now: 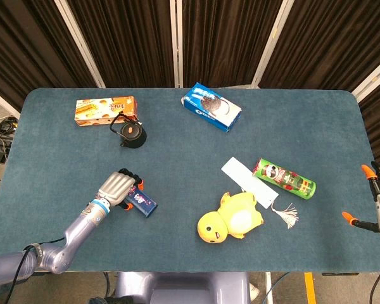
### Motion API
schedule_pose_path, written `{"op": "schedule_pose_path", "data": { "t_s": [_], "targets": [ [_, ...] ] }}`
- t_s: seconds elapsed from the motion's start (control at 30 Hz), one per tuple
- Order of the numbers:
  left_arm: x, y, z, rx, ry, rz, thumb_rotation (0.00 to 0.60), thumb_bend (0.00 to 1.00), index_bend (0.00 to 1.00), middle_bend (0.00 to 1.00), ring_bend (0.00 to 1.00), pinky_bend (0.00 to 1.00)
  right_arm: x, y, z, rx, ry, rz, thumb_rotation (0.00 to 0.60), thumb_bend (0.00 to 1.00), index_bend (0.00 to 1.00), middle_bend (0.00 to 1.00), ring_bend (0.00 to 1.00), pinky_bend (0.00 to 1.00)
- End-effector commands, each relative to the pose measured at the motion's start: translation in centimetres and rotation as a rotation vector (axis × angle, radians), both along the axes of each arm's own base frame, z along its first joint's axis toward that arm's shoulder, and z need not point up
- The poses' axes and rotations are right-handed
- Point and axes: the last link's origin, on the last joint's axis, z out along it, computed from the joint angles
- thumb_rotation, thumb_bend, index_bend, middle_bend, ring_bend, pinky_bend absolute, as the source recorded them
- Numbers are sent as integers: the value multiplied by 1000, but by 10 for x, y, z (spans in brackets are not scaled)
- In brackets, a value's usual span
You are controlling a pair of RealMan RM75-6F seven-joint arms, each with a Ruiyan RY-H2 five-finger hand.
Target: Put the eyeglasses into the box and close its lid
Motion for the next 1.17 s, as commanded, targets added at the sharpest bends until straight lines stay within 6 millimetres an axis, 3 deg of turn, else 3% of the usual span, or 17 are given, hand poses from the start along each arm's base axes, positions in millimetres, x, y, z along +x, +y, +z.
{"op": "schedule_pose_path", "data": {
  "t_s": [0.03, 0.1, 0.17, 0.23, 0.3, 0.37, 0.53, 0.73, 1.03, 1.17],
  "targets": [
    [0, 0, 0, 0, -2, 4, 600, 224, 432, 312, 251, 167, 0, 0, 0, -1, 0, 0, 600, 0, 0, 0, 0, 0],
    [0, 0, 0, 1, 0, 5, 600, 183, 420, 282, 235, 162, 0, 0, 0, 0, 0, 1, 600, 0, 0, 0, 0, 0],
    [-1, -2, 0, -5, 0, 9, 600, 103, 366, 195, 150, 123, 1, 0, 0, 0, 0, 3, 600, 0, 0, 0, 0, 0],
    [-2, -2, 2, -2, -5, 13, 600, 19, 206, 49, 26, 32, 1, 1, 1, -1, -2, 3, 600, 0, 0, 0, 0, 0],
    [-1, -2, 5, 5, -14, 14, 600, 0, 70, 0, 0, 0, 1, 1, 1, -1, -3, 4, 600, 0, 0, 0, 0, 0],
    [-1, -1, 11, 28, -34, 14, 600, 0, 6, 0, 0, 0, 1, 1, 1, 1, -7, 6, 600, 0, 0, 0, 0, 0],
    [-1, -2, 35, 92, -71, 5, 600, 0, 0, 0, 0, 0, 2, 2, 2, -2, -13, 10, 600, 0, 0, 0, 0, 0],
    [-10, -16, 84, 269, -99, -14, 600, 0, 0, 0, 0, 0, 4, 4, 3, -5, -14, 22, 600, 0, 0, 0, 0, 0],
    [-56, -85, 168, 539, -106, 104, 600, 0, 0, 0, 0, 0, 7, 6, 6, -10, -33, 48, 600, 0, 0, 0, 0, 0],
    [-64, -107, 184, 575, -120, 106, 600, 0, 0, 0, 0, 0, 10, 8, 8, -9, -43, 70, 600, 0, 0, 0, 0, 0]
  ]
}}
